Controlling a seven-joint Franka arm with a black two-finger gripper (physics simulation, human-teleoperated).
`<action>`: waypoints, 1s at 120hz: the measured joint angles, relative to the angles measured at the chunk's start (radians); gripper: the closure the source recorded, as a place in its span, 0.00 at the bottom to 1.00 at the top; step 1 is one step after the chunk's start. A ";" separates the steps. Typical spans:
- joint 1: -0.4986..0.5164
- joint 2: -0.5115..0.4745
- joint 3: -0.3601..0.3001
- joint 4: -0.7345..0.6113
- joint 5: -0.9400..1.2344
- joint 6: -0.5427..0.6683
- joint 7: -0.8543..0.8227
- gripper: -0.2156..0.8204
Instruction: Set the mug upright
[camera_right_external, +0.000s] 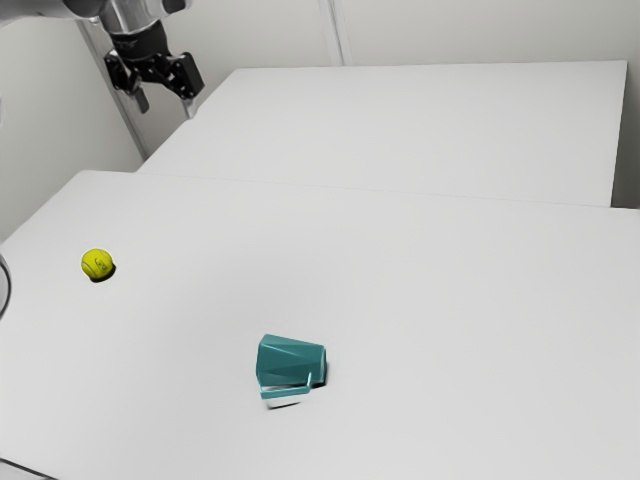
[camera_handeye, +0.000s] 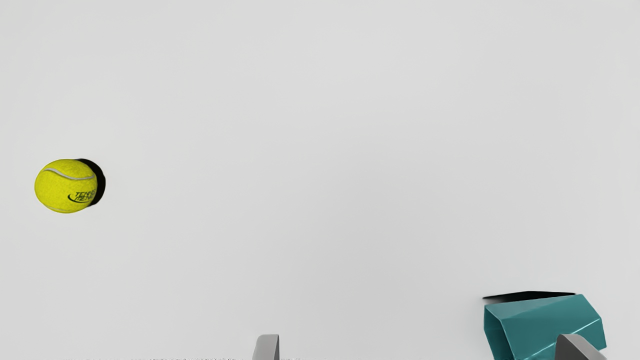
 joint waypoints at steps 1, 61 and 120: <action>0.000 0.000 0.000 -0.001 -0.004 -0.002 0.000 0.21; 0.024 -0.237 0.118 -1.009 -0.853 0.436 0.203 0.21; 0.061 -0.230 0.134 -1.364 -1.247 0.628 0.650 0.21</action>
